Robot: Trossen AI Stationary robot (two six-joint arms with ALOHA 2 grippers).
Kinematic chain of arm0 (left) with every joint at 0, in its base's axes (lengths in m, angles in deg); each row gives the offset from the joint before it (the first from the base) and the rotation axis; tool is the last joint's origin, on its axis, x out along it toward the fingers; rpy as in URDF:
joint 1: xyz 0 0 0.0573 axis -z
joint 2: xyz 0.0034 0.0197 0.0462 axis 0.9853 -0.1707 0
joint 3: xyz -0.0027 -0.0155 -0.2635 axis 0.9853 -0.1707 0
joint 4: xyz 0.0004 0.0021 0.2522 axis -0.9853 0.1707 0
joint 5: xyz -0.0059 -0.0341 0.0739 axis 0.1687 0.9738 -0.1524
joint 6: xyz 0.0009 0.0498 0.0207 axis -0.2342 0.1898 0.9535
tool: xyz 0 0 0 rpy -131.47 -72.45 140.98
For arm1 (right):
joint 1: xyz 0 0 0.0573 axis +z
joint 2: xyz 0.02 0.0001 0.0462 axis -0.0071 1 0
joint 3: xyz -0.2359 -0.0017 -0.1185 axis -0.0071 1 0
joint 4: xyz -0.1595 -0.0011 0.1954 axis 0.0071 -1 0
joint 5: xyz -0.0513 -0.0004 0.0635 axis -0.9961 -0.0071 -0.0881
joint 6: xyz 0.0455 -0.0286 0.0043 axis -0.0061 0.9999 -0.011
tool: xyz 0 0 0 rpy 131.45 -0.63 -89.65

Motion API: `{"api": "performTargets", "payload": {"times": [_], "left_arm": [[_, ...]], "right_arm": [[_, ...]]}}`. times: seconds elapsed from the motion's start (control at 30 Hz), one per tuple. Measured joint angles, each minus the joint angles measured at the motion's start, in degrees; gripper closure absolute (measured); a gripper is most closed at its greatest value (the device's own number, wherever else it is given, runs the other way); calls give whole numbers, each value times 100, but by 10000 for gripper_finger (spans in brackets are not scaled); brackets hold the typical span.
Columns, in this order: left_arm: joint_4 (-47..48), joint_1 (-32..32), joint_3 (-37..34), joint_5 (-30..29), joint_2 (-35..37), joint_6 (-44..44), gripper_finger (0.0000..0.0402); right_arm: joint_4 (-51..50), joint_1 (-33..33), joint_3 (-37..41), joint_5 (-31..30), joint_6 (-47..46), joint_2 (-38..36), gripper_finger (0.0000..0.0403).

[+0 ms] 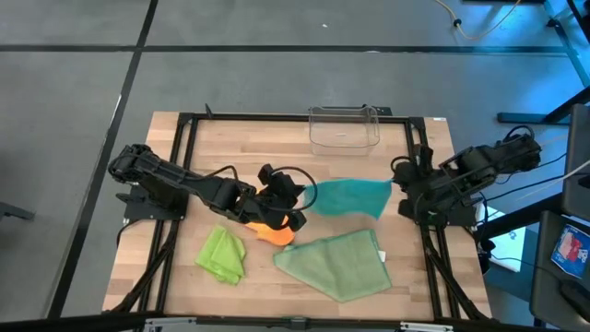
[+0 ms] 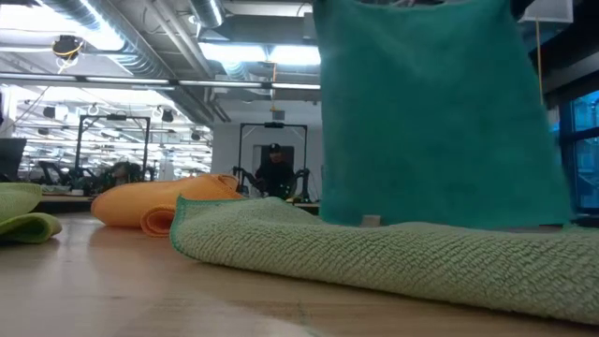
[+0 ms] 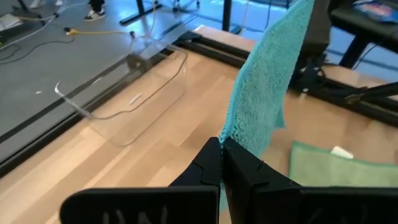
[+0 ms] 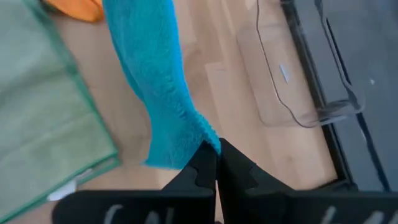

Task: Fold microfiber towels
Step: Fold the blue microfiber cloth

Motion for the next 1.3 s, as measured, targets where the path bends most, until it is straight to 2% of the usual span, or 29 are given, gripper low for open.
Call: {"api": "performTargets", "payload": {"times": [0.27,0.5,0.87,1.07,1.3], "left_arm": [[431,-294,0,21,-2,-17,402],[753,-725,-2,245,-89,42,401],[715,-1325,-9,251,-313,776,402],[650,-1521,-4,271,-308,1039,401],[562,-1623,-4,349,-308,1118,401]], "right_arm": [[14,-622,935,-186,-43,-8,402],[148,-1078,1552,-936,-156,-8,402],[1042,-1650,2225,-1582,412,-13,402],[1302,-1956,2546,-1962,431,-13,402],[1384,-2068,2647,-2069,461,-13,402]]}}
